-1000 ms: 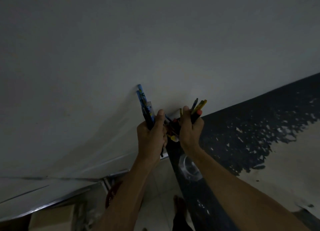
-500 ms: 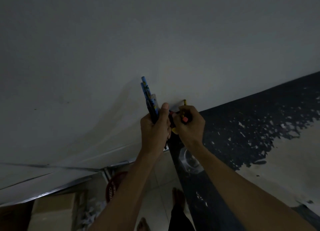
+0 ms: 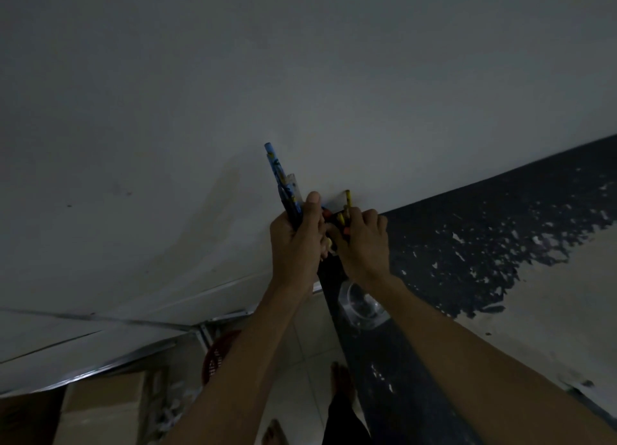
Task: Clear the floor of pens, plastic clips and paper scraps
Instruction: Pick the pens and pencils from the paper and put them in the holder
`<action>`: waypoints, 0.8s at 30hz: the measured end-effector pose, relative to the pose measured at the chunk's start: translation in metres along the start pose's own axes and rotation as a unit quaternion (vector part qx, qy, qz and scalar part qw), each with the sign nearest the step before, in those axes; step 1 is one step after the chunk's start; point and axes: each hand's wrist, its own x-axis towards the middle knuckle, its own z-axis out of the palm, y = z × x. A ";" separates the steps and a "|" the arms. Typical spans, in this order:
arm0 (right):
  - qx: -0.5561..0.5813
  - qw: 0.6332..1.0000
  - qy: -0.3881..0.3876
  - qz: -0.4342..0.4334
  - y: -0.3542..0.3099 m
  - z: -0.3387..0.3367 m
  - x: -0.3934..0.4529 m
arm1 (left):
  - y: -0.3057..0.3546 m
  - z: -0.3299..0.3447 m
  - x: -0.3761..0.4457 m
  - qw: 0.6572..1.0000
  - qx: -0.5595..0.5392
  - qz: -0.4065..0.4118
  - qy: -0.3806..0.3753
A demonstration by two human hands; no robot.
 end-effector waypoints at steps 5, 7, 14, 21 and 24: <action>0.124 0.991 -0.056 0.017 0.009 -0.012 0.007 | 0.001 0.003 -0.001 1.000 0.017 -0.006 -0.002; 0.223 0.972 -0.060 0.043 0.010 -0.026 0.004 | 0.002 0.005 -0.001 0.999 0.022 -0.024 -0.014; 0.517 0.848 -0.060 0.103 -0.010 -0.089 0.004 | 0.004 0.020 -0.002 0.967 0.125 -0.161 -0.150; 0.665 0.693 -0.254 0.114 -0.020 -0.114 -0.006 | 0.018 0.033 -0.001 0.895 0.210 -0.272 -0.284; 0.698 0.657 -0.250 0.132 -0.021 -0.114 -0.008 | 0.020 0.033 0.003 0.873 0.185 -0.325 -0.313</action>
